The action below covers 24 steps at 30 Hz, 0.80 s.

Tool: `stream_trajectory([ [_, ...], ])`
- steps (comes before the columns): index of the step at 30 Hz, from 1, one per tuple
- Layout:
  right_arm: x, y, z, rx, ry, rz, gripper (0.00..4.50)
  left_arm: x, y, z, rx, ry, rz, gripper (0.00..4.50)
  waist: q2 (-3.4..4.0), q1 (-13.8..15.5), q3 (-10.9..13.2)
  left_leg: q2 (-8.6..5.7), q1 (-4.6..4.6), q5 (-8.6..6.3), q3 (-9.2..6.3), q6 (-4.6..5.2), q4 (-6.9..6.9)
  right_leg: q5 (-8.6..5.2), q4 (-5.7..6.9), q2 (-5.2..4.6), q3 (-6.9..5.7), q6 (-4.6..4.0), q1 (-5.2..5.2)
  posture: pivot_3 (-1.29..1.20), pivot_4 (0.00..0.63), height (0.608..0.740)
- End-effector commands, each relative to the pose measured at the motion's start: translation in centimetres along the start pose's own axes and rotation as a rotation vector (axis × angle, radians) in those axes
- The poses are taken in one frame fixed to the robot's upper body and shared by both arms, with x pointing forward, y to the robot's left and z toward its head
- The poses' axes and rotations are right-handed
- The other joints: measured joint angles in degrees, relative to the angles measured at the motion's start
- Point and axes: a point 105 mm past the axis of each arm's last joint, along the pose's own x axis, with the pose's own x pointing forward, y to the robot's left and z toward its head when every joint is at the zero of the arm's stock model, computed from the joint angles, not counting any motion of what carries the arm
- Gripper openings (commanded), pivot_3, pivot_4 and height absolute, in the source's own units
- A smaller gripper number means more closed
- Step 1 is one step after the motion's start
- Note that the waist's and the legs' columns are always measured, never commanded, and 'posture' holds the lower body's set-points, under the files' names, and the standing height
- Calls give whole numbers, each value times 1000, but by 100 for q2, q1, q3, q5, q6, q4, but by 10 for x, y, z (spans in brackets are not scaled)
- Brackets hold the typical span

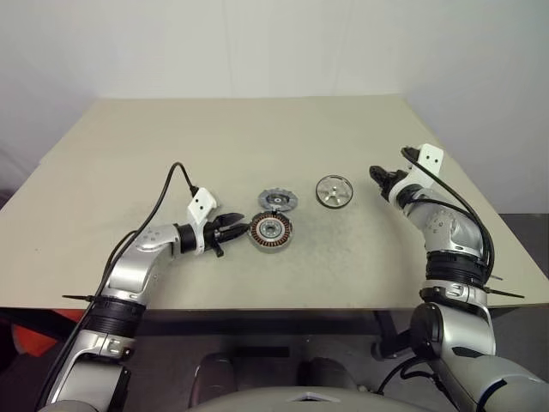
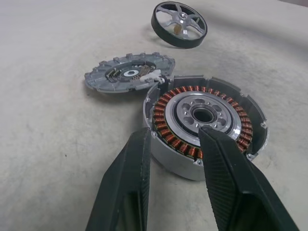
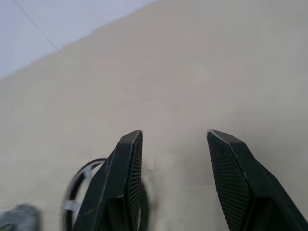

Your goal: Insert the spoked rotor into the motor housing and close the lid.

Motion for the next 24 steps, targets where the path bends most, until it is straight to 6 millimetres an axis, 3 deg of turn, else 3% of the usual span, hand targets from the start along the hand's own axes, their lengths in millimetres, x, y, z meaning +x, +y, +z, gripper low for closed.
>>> stream_trajectory([
  [1, 1, 13, 7, 228, 13, 66, 2135, 2, -1, 11, 42, -24, -14, 1657, 1, 4, 0, 0, 1, 1, 0, -1, 0, 0, 2, 0, 0, 0, 0, 0, 0, 740],
  [6, 4, 15, -7, 398, 77, 87, 2135, 1, -1, 11, 48, -20, -16, 1657, 2, 12, 0, 0, 1, 2, 0, -4, 0, 0, 4, 0, 0, 0, 0, 0, 0, 740],
  [14, 7, 14, -27, 427, 148, 79, 2135, -3, 0, 10, 53, -11, -5, 1657, 2, 13, 0, 0, -2, 2, 0, -4, -1, -1, 2, -1, -2, -1, -1, 0, 0, 740],
  [24, 9, 35, -51, 411, 229, 139, 2135, -5, 1, 10, 58, -8, 5, 1657, 2, 12, 1, 1, -2, 3, 0, -5, -1, -1, 1, -1, -2, -1, -1, 0, 0, 740],
])
